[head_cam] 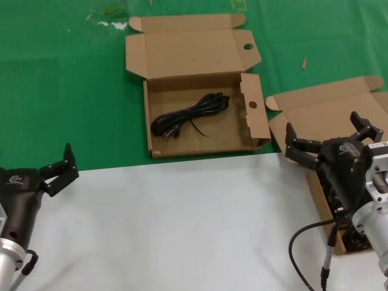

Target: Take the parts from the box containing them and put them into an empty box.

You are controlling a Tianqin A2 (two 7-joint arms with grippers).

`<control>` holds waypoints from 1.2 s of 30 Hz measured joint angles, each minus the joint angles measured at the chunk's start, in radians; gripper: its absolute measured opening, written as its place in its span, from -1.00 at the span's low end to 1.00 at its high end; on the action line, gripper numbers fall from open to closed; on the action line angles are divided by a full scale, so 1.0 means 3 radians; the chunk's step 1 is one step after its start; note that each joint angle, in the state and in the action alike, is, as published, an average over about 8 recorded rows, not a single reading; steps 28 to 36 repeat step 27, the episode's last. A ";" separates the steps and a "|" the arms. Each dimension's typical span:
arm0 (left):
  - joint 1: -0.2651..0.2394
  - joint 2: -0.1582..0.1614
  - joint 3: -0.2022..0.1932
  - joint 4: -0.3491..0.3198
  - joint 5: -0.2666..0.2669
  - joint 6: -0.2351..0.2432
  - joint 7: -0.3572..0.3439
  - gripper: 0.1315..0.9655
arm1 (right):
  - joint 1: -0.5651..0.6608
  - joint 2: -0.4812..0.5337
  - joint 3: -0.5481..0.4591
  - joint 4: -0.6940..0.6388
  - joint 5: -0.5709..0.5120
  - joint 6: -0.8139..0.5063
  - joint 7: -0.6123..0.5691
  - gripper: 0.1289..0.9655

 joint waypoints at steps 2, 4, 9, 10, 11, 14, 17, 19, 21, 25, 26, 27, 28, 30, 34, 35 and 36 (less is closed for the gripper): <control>0.0000 0.0000 0.0000 0.0000 0.0000 0.0000 0.0000 1.00 | 0.0000 0.0000 0.0000 0.0000 0.0000 0.0000 0.0000 1.00; 0.0000 0.0000 0.0000 0.0000 0.0000 0.0000 0.0000 1.00 | 0.0000 0.0000 0.0000 0.0000 0.0000 0.0000 0.0000 1.00; 0.0000 0.0000 0.0000 0.0000 0.0000 0.0000 0.0000 1.00 | 0.0000 0.0000 0.0000 0.0000 0.0000 0.0000 0.0000 1.00; 0.0000 0.0000 0.0000 0.0000 0.0000 0.0000 0.0000 1.00 | 0.0000 0.0000 0.0000 0.0000 0.0000 0.0000 0.0000 1.00; 0.0000 0.0000 0.0000 0.0000 0.0000 0.0000 0.0000 1.00 | 0.0000 0.0000 0.0000 0.0000 0.0000 0.0000 0.0000 1.00; 0.0000 0.0000 0.0000 0.0000 0.0000 0.0000 0.0000 1.00 | 0.0000 0.0000 0.0000 0.0000 0.0000 0.0000 0.0000 1.00; 0.0000 0.0000 0.0000 0.0000 0.0000 0.0000 0.0000 1.00 | 0.0000 0.0000 0.0000 0.0000 0.0000 0.0000 0.0000 1.00; 0.0000 0.0000 0.0000 0.0000 0.0000 0.0000 0.0000 1.00 | 0.0000 0.0000 0.0000 0.0000 0.0000 0.0000 0.0000 1.00; 0.0000 0.0000 0.0000 0.0000 0.0000 0.0000 0.0000 1.00 | 0.0000 0.0000 0.0000 0.0000 0.0000 0.0000 0.0000 1.00; 0.0000 0.0000 0.0000 0.0000 0.0000 0.0000 0.0000 1.00 | 0.0000 0.0000 0.0000 0.0000 0.0000 0.0000 0.0000 1.00; 0.0000 0.0000 0.0000 0.0000 0.0000 0.0000 0.0000 1.00 | 0.0000 0.0000 0.0000 0.0000 0.0000 0.0000 0.0000 1.00; 0.0000 0.0000 0.0000 0.0000 0.0000 0.0000 0.0000 1.00 | 0.0000 0.0000 0.0000 0.0000 0.0000 0.0000 0.0000 1.00; 0.0000 0.0000 0.0000 0.0000 0.0000 0.0000 0.0000 1.00 | 0.0000 0.0000 0.0000 0.0000 0.0000 0.0000 0.0000 1.00; 0.0000 0.0000 0.0000 0.0000 0.0000 0.0000 0.0000 1.00 | 0.0000 0.0000 0.0000 0.0000 0.0000 0.0000 0.0000 1.00; 0.0000 0.0000 0.0000 0.0000 0.0000 0.0000 0.0000 1.00 | 0.0000 0.0000 0.0000 0.0000 0.0000 0.0000 0.0000 1.00; 0.0000 0.0000 0.0000 0.0000 0.0000 0.0000 0.0000 1.00 | 0.0000 0.0000 0.0000 0.0000 0.0000 0.0000 0.0000 1.00; 0.0000 0.0000 0.0000 0.0000 0.0000 0.0000 0.0000 1.00 | 0.0000 0.0000 0.0000 0.0000 0.0000 0.0000 0.0000 1.00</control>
